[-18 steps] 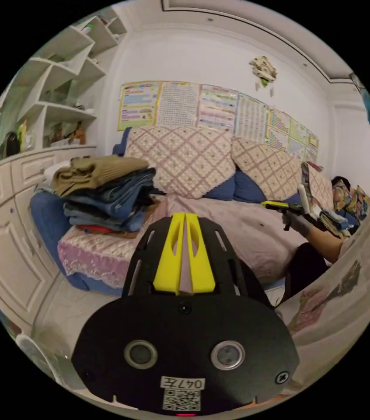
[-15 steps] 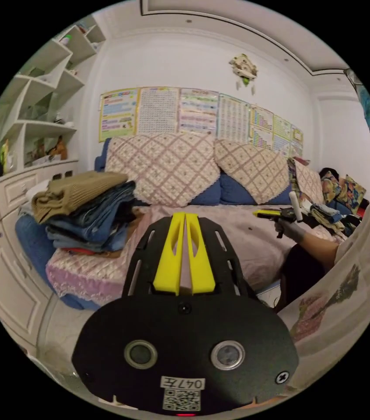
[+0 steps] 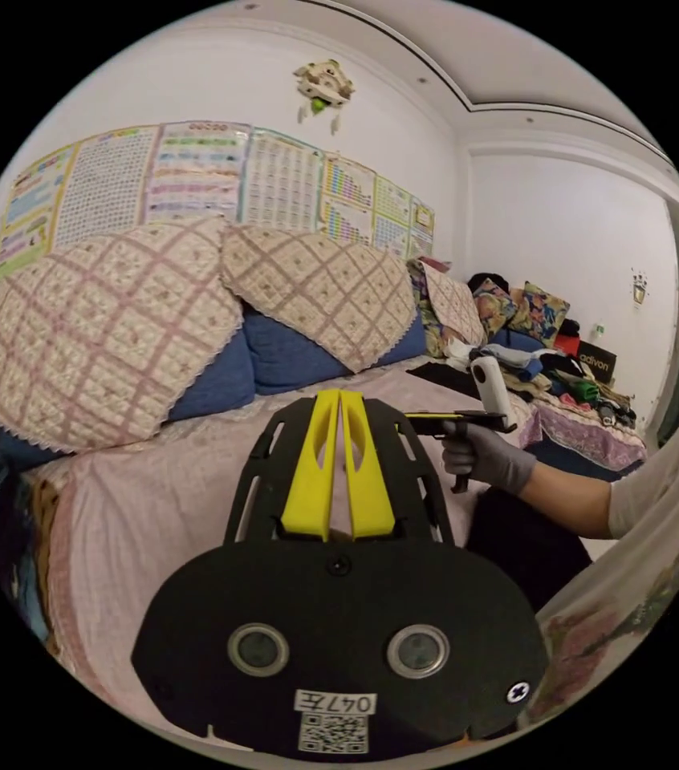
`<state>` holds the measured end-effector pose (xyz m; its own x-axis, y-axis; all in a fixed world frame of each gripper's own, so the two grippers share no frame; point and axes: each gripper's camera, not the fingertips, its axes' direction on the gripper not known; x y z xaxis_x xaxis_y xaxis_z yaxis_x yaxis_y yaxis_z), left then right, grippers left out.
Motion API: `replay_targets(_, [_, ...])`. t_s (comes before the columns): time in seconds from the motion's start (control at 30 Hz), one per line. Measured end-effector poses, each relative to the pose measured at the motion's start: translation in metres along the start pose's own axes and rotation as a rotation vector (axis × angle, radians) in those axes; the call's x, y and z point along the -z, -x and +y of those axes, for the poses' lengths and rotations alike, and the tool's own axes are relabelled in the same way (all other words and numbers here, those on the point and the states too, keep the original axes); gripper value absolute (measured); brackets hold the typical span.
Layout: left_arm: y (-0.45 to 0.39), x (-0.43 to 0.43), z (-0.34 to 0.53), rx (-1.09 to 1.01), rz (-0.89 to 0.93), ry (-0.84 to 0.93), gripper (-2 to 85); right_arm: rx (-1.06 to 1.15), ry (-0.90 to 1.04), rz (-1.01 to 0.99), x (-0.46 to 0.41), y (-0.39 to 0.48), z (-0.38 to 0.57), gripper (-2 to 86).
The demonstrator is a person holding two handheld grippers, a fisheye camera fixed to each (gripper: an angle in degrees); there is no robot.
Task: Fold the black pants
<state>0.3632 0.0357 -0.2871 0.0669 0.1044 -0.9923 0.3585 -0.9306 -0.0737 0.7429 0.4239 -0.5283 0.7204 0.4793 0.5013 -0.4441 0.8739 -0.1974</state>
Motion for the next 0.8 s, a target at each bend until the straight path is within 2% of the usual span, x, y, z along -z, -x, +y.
replay_targets(0.13, [-0.043,-0.117,0.028,-0.030,0.062,0.076,-1.0,0.005,0.005,0.001,0.033,-0.006,-0.024,-1.3])
replay_targets(0.2, [-0.058,-0.146,0.037,-0.039,0.088,0.141,-1.0,-0.002,0.018,0.002,0.053,-0.013,-0.040,-1.3])
replay_targets(0.33, [-0.088,-0.166,0.035,-0.131,0.005,0.158,-1.0,0.018,0.032,-0.005,0.085,-0.023,-0.068,-1.3])
replay_targets(0.47, [-0.079,-0.186,0.037,-0.034,0.031,0.161,-1.0,0.031,0.045,0.000,0.123,-0.036,-0.100,-1.2])
replay_targets(0.53, [-0.063,-0.198,0.038,0.063,0.090,0.138,-1.0,0.046,0.006,0.104,0.154,-0.036,-0.115,-1.2])
replay_targets(0.6, [-0.051,-0.207,0.039,0.125,0.096,0.138,-1.0,0.174,-0.283,0.410,0.249,-0.014,-0.124,-1.0])
replay_targets(0.63, [-0.046,-0.212,0.041,0.156,0.097,0.138,-1.0,0.185,-0.376,0.499,0.278,-0.011,-0.123,-0.8])
replay_targets(0.7, [-0.042,-0.218,0.043,0.190,0.106,0.129,-1.0,0.042,-0.564,0.766,0.390,-0.035,-0.114,-0.3])
replay_targets(0.73, [-0.042,-0.224,0.043,0.199,0.114,0.127,-1.0,-0.023,-0.580,0.808,0.416,-0.049,-0.110,-0.2])
replay_targets(0.8, [-0.045,-0.236,0.040,0.196,0.125,0.136,-1.0,-0.318,-0.585,0.930,0.508,-0.127,-0.085,0.7])
